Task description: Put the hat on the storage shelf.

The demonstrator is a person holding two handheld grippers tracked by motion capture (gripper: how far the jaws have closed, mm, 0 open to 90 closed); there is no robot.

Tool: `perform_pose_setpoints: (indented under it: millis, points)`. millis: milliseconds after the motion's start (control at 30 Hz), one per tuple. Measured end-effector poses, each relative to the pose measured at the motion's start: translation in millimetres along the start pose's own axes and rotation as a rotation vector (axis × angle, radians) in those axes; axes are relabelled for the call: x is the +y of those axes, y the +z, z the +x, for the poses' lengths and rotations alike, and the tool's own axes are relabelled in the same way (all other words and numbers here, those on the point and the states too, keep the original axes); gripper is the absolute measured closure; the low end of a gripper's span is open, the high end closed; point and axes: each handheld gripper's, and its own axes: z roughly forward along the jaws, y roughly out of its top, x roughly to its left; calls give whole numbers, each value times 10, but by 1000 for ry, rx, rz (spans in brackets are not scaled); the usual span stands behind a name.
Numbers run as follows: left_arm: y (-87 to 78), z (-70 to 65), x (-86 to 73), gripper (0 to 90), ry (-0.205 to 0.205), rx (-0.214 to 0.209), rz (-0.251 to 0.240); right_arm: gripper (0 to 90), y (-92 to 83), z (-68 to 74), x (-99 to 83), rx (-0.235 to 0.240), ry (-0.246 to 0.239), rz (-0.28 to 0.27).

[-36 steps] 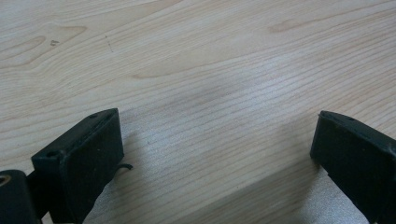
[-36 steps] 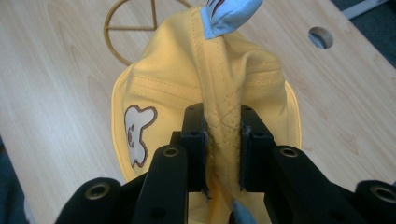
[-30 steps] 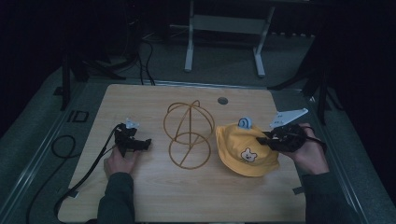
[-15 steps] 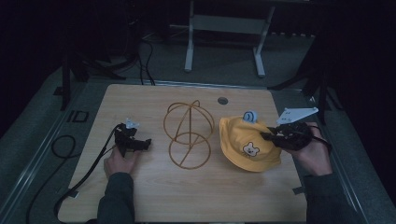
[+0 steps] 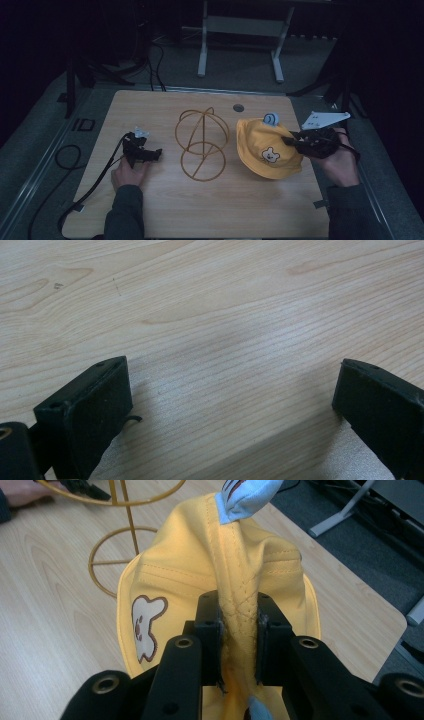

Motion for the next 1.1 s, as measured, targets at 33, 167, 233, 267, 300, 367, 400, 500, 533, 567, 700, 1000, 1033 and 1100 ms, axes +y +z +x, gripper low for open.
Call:
perform_pose_setpoints:
  millis: [33,167,233,267,300,367,400,500,533,567,700,1000,1033,1100]
  points:
    - [-1,1,0,23,1,0,1,764,-5,-6,3,-2,-1,-6]
    - [2,-1,0,24,-2,0,-3,764,-36,-27,31,-3,6,-24]
    - [1,-1,0,24,-1,0,-1,765,-44,-32,46,-1,0,-25]
    - [1,-1,0,24,-1,0,-2,765,-46,-35,53,1,0,-26]
    - [1,-1,0,24,-1,0,-1,766,-48,-39,57,3,0,-26]
    - [1,-1,0,23,-1,0,-2,768,-50,-50,65,3,-1,-33]
    - [1,-1,0,23,-1,0,-1,768,-51,-57,69,3,0,-38]
    - [0,0,1,23,-1,0,0,769,-54,-72,75,4,6,-47]
    - [0,0,1,23,-1,0,0,770,-56,-77,77,5,10,-51]
    - [0,0,1,24,0,0,0,770,-58,-81,79,6,10,-53]
    - [0,0,1,24,0,-1,0,771,-70,-95,88,8,9,-64]
    - [-1,2,1,24,2,0,1,771,-118,-145,124,31,22,-119]
    - [0,1,1,24,1,0,0,771,-123,-145,128,32,25,-121]
    - [0,1,1,24,1,0,0,771,-131,-154,134,34,22,-129]
